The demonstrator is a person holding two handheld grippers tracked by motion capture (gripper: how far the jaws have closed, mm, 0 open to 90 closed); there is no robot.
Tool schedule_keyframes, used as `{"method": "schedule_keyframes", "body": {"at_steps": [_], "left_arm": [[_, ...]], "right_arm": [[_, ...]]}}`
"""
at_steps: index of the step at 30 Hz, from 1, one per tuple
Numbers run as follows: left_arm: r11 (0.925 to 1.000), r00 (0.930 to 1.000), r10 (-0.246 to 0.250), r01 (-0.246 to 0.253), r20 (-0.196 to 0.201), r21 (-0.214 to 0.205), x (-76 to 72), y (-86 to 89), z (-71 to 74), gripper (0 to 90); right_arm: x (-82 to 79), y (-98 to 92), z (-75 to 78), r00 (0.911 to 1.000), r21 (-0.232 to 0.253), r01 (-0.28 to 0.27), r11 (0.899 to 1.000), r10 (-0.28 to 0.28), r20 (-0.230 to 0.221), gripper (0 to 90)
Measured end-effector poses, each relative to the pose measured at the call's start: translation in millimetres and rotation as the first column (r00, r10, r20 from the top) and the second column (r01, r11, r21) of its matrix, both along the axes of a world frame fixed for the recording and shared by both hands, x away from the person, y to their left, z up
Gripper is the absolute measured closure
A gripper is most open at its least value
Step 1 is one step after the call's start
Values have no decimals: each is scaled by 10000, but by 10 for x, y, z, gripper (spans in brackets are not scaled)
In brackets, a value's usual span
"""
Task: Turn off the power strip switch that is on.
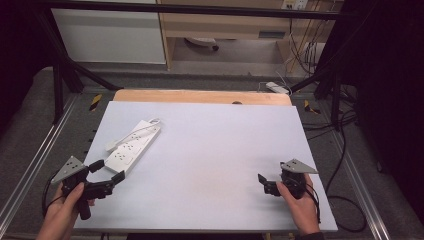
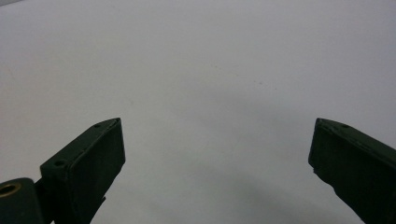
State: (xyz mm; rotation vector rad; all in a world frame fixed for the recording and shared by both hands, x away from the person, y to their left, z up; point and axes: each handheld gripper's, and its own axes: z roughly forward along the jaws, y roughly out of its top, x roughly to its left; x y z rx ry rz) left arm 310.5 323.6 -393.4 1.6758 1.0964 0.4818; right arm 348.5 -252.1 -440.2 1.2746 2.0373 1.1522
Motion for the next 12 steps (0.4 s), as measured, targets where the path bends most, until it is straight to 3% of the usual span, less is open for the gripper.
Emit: {"method": "schedule_keyframes", "body": {"at_steps": [7,12], "left_arm": [[10000,9989,61,-58,-464,64,-89,32,-229,75],[9995,9977,115,-95,-664,305,-118,16,-333,76]], "right_arm": [[11,0,-14,10000,-102,46,9999,-46,-49,40],[96,-10,-97,9976,-523,377,9979,-407,-568,41]]}}
